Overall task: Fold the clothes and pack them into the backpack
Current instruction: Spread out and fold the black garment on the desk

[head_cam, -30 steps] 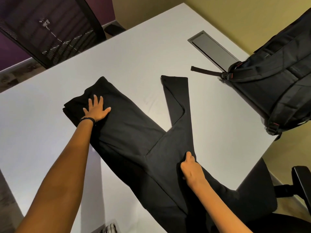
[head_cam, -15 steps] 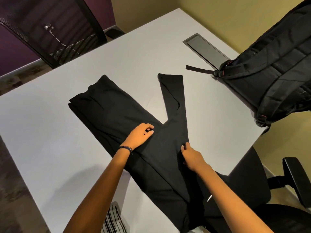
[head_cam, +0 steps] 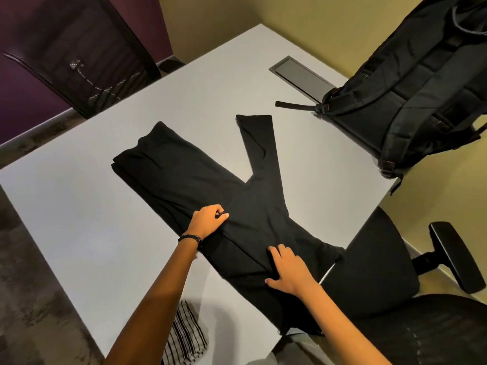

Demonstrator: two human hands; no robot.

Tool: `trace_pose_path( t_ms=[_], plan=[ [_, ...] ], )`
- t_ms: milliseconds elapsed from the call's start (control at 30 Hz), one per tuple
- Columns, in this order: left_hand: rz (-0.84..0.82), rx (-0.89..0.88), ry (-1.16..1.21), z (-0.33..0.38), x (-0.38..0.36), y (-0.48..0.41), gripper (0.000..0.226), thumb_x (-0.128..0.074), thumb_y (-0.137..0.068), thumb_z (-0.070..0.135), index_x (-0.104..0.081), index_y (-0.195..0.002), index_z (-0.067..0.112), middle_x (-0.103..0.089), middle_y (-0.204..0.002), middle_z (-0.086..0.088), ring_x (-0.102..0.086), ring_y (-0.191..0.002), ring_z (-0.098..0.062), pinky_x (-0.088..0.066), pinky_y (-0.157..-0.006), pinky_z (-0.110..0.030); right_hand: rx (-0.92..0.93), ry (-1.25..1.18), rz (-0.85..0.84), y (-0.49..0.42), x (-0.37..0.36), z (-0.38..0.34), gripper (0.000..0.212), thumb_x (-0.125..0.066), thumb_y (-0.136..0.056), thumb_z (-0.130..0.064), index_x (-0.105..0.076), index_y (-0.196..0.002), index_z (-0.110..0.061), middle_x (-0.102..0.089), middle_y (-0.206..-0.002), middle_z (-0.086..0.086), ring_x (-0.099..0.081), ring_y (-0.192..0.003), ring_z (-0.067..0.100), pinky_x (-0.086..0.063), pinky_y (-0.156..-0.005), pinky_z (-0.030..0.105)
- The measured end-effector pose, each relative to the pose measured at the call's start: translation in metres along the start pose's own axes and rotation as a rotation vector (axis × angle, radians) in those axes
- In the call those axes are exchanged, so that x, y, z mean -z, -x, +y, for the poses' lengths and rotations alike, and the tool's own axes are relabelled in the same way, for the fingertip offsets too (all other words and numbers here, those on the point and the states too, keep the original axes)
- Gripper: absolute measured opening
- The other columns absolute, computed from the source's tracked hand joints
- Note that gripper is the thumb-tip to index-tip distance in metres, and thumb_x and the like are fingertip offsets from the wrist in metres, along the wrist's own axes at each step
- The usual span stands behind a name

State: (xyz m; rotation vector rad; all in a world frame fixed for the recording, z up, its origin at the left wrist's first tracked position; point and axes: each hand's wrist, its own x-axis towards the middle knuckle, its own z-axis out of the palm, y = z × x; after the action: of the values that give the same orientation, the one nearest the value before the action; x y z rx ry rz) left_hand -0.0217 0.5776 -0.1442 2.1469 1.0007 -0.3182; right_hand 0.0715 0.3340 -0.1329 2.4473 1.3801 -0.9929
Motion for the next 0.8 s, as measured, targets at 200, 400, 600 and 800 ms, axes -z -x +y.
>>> trace_pose_path(
  t_ms=[200, 400, 600, 800],
  plan=[
    [0.101, -0.083, -0.009, 0.018, 0.005, 0.036, 0.018, -0.052, -0.094, 0.028, -0.053, -0.08, 0.017, -0.058, -0.078, 0.004, -0.055, -0.079, -0.018, -0.042, -0.092, -0.039, -0.134, -0.212, 0.211, 0.047, -0.02, 0.008, 0.044, -0.045, -0.086, -0.004, -0.041, -0.13, -0.011, -0.044, -0.123, 0.008, -0.047, -0.108, 0.027, -0.041, -0.072, 0.03],
    [0.129, -0.104, 0.045, 0.012, 0.014, 0.036, 0.023, -0.051, -0.095, 0.028, -0.065, -0.095, 0.01, -0.068, -0.095, -0.005, -0.061, -0.091, -0.024, -0.045, -0.094, -0.042, -0.128, -0.483, 0.232, 0.054, 0.012, 0.03, 0.02, -0.045, -0.079, -0.003, -0.058, -0.092, -0.01, -0.061, -0.093, 0.004, -0.058, -0.083, 0.025, -0.039, -0.065, 0.029],
    [0.125, -0.112, 0.013, -0.001, 0.028, 0.042, 0.022, -0.056, -0.093, 0.028, -0.066, -0.102, 0.01, -0.069, -0.101, -0.005, -0.062, -0.098, -0.023, -0.045, -0.095, -0.04, 0.109, -0.536, -0.06, 0.059, 0.039, 0.023, 0.02, -0.049, -0.074, -0.002, -0.047, -0.063, -0.02, -0.05, -0.066, -0.006, -0.047, -0.062, 0.01, -0.037, -0.062, 0.022],
    [0.037, -0.025, -0.142, -0.028, 0.005, 0.051, 0.023, -0.06, -0.09, 0.023, -0.062, -0.11, 0.012, -0.066, -0.112, -0.005, -0.059, -0.106, -0.024, -0.042, -0.087, -0.03, 0.096, -0.269, -0.22, 0.048, 0.005, 0.006, 0.027, -0.048, -0.079, 0.0, -0.06, -0.098, -0.013, -0.058, -0.104, 0.004, -0.055, -0.095, 0.024, -0.039, -0.075, 0.027]
  ],
)
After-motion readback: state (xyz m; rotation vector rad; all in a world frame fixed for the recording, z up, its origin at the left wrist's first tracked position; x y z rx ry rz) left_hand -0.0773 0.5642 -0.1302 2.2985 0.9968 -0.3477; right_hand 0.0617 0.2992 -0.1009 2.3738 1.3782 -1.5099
